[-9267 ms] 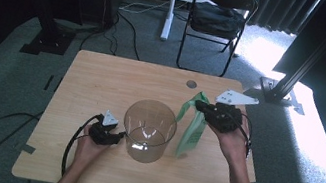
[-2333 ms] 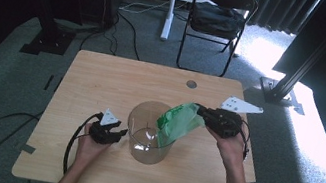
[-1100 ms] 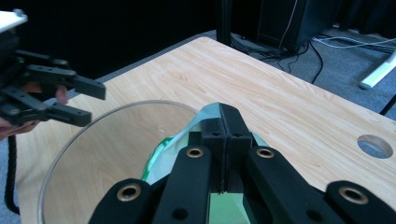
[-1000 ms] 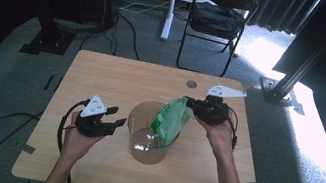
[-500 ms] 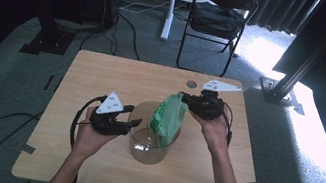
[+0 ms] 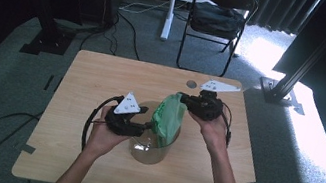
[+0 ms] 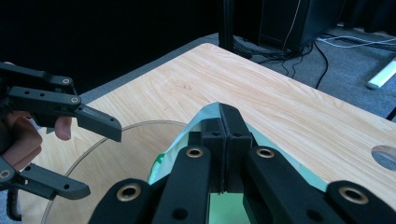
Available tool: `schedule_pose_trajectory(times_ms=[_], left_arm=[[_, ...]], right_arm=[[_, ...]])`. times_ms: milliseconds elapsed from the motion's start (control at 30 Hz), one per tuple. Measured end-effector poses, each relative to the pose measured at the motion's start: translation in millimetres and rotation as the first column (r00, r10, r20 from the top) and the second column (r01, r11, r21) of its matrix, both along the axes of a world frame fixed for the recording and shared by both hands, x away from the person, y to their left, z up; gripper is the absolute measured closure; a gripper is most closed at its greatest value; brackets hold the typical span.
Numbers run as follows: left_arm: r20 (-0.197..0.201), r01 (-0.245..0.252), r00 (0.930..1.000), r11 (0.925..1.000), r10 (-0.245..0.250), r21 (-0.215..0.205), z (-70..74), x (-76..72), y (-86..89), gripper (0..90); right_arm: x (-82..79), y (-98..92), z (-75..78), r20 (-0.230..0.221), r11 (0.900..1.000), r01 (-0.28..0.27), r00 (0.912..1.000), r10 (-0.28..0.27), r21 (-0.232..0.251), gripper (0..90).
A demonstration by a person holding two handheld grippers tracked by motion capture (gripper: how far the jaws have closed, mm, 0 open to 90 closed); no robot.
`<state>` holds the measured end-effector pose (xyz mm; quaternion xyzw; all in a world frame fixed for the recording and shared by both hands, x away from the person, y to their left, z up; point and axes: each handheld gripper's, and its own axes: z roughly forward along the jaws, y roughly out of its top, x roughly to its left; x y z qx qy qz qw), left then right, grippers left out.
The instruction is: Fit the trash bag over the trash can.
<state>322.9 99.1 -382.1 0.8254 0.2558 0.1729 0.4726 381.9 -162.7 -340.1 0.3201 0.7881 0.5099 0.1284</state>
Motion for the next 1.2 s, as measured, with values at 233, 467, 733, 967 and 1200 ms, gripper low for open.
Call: schedule_pose_trajectory(times_ms=[233, 467, 733, 967, 1200], left_arm=[[-0.002, 0.007, 1.0, 1.0, -0.007, -0.002, 3.8, 5.2, -12.5, 44.4], [-0.002, 0.024, 0.9997, 0.9997, -0.024, 0.004, 7.1, 7.6, -28.9, 44.2], [-0.004, 0.017, 0.9998, 0.9997, -0.017, -0.018, 10.7, 7.8, -44.7, 44.0], [0.0, -0.035, 0.9994, 0.9994, 0.035, 0.007, 10.7, 10.3, -53.7, 43.7], [0.004, -0.092, 0.9957, 0.9953, 0.092, 0.029, 9.0, 15.1, -57.7, 55.5]], right_arm=[[0.9, 0.0, 0.6, -0.002, 1.0, -0.009, 1.0, 0.009, 0.01, 90.0], [0.5, -1.8, 2.6, -0.002, 1.0, -0.015, 0.9999, 0.015, 0.025, 90.0], [-0.2, -2.0, 3.7, 0.0, 0.999, -0.004, 1.0, 0.004, 0.035, 90.0], [-2.6, 0.4, 4.0, 0.004, 0.999, -0.015, 0.9999, 0.015, 0.046, 90.0], [-5.2, 4.7, 3.9, 0.004, 0.998, -0.033, 0.9994, 0.033, 0.05, 90.0]])
